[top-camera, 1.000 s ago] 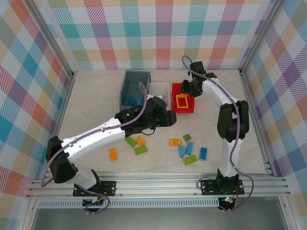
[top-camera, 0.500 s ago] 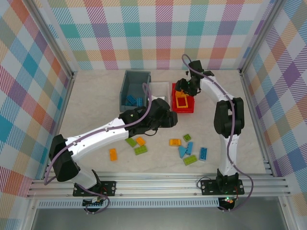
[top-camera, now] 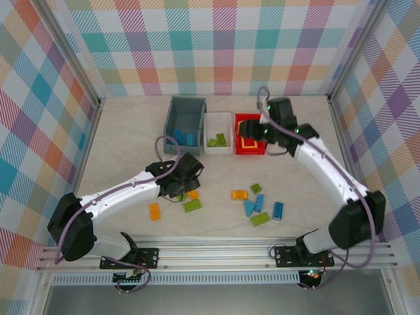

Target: Sort the legos into containers by color

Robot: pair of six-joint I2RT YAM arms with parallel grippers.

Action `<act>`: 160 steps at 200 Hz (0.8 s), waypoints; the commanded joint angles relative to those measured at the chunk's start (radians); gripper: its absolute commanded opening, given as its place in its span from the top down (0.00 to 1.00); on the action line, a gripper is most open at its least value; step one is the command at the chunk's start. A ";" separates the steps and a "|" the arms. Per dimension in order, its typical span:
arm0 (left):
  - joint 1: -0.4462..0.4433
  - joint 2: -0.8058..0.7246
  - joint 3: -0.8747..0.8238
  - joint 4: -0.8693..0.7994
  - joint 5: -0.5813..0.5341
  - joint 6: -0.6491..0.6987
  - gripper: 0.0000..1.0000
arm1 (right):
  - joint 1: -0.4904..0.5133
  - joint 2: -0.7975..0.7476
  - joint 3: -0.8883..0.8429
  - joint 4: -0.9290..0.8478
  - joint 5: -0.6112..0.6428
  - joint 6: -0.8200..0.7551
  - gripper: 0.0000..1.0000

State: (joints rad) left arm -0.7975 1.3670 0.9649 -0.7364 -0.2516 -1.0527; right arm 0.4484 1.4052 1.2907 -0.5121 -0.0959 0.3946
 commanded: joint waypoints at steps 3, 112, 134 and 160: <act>0.081 -0.038 -0.078 0.011 0.064 -0.128 0.34 | 0.168 -0.123 -0.183 0.072 0.072 -0.031 0.40; 0.192 0.208 -0.060 0.124 0.102 -0.190 0.31 | 0.624 -0.335 -0.460 0.184 0.157 -0.014 0.28; 0.192 0.232 -0.062 0.129 0.105 -0.198 0.36 | 0.637 -0.321 -0.450 0.184 0.171 -0.010 0.28; 0.192 0.243 -0.098 0.176 0.133 -0.219 0.45 | 0.640 -0.313 -0.450 0.197 0.183 -0.002 0.28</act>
State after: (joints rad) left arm -0.6163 1.5986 0.8867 -0.5980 -0.1429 -1.2400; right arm 1.0813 1.0817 0.8261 -0.3557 0.0593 0.3809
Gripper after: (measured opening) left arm 0.593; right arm 0.719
